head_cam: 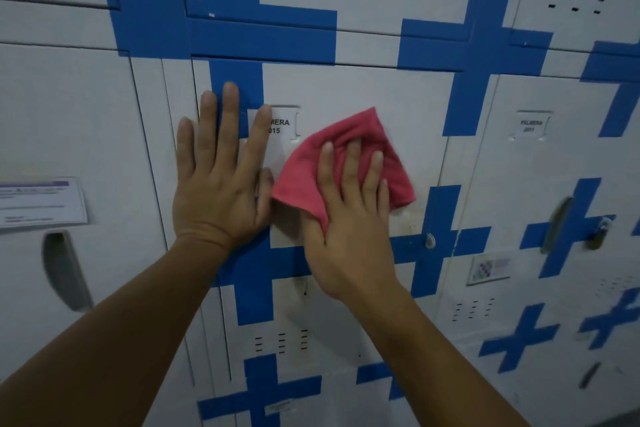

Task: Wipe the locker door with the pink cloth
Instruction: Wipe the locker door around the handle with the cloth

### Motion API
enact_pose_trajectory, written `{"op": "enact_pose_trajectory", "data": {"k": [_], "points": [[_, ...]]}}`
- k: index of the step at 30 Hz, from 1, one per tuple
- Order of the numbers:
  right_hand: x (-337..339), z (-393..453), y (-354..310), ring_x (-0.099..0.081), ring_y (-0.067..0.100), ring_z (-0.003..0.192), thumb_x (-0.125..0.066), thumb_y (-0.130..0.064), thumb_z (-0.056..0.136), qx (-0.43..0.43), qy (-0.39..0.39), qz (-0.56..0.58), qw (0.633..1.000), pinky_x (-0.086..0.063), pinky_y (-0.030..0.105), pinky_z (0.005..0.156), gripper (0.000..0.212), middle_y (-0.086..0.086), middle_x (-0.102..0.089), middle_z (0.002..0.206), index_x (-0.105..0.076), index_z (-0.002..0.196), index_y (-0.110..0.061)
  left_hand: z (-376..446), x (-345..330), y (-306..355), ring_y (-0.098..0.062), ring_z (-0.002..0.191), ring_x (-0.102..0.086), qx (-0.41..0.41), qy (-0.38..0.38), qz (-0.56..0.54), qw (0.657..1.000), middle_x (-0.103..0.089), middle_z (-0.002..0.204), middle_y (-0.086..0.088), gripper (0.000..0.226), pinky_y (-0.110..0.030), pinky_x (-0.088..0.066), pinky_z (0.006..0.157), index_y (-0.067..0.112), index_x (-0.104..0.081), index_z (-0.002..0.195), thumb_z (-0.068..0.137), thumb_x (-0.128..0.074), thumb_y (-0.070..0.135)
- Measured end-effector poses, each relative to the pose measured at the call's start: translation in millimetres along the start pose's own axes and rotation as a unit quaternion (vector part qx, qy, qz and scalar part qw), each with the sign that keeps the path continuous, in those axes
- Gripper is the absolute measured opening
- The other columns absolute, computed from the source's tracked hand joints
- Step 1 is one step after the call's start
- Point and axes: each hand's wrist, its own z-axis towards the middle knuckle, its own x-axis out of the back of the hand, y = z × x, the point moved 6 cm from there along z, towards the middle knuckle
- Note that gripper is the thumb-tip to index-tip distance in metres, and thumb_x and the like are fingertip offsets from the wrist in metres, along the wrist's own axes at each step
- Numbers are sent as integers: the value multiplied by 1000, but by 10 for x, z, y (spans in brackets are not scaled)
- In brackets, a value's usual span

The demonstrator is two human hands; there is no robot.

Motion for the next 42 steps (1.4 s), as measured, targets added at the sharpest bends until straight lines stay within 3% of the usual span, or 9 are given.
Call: {"op": "enact_pose_trajectory", "data": {"k": [4, 7, 12, 17, 22, 25, 28, 36, 42], "points": [[-259, -349, 90, 24, 29, 150, -27, -50, 98, 63, -55, -48, 995, -2, 59, 121, 74, 0, 20, 165, 12, 158, -28, -519, -184, 165, -37, 153, 4, -52, -33, -9, 998, -1, 166, -20, 82, -53, 3, 124, 11, -10, 160, 95, -40, 51], [-220, -372, 400, 16, 26, 153, -29, -47, 97, 60, -46, -78, 994, -7, 58, 121, 71, 0, 9, 167, 1, 159, -29, -642, -257, 181, -38, 154, -1, -73, -14, -1, 997, -6, 166, -19, 74, -53, 1, 124, 11, -12, 160, 93, -33, 34], [73, -85, 461, 23, 27, 151, -14, -54, 95, 1, -23, -50, 998, 4, 52, 123, 71, -1, 19, 165, 14, 157, -32, -616, -208, 193, -37, 154, -2, -56, -42, -10, 997, -7, 166, -17, 73, -50, 2, 125, 11, -12, 160, 92, -32, 31], [135, 110, -8, 26, 33, 149, -16, -57, 95, 6, 0, 14, 1000, 8, 52, 122, 73, 2, 21, 165, 15, 157, -31, -396, 99, -39, -30, 154, -13, -5, -25, -87, 996, -17, 165, -17, 63, -43, -7, 125, 10, -32, 154, 93, -39, 23], [-217, -151, -294, 28, 32, 148, -21, -53, 98, 35, -22, -1, 999, 9, 55, 121, 75, 2, 27, 163, 21, 155, -29, -283, -7, -182, -28, 155, 1, 6, -15, 0, 1000, -4, 166, -17, 72, -44, 4, 125, 13, -17, 159, 98, -46, 37], [-585, -542, -220, 11, 31, 153, -35, -48, 97, 46, -44, 0, 998, -5, 59, 122, 76, 4, 7, 167, 1, 160, -23, -300, -44, -177, -29, 154, -1, 0, -2, 6, 1000, -9, 165, -20, 65, -45, 2, 125, 13, -13, 160, 101, -30, 35], [-786, -742, -177, -9, 33, 153, -53, -50, 90, 50, -41, -13, 998, -11, 60, 118, 82, 5, -14, 166, -19, 158, -21, -304, -32, -165, -34, 154, -7, -7, 9, 1, 1000, -10, 165, -21, 66, -50, -4, 125, 12, -15, 160, 98, -29, 32], [-344, -237, -350, 13, 30, 153, -36, -43, 97, 43, 15, -28, 999, 12, 55, 120, 75, 3, 6, 168, -1, 160, -23, -303, -38, -172, -29, 154, -1, -1, 9, 5, 1000, -9, 165, -20, 64, -45, 3, 125, 14, -12, 160, 101, -26, 35], [-825, -753, -215, -11, 32, 153, -47, -51, 93, 40, -34, -27, 998, 2, 54, 122, 76, 3, -14, 165, -21, 158, -21, -307, -26, -154, -34, 154, -6, 4, 6, -4, 1000, -10, 165, -21, 66, -48, -1, 125, 12, -16, 160, 98, -29, 32]]}}
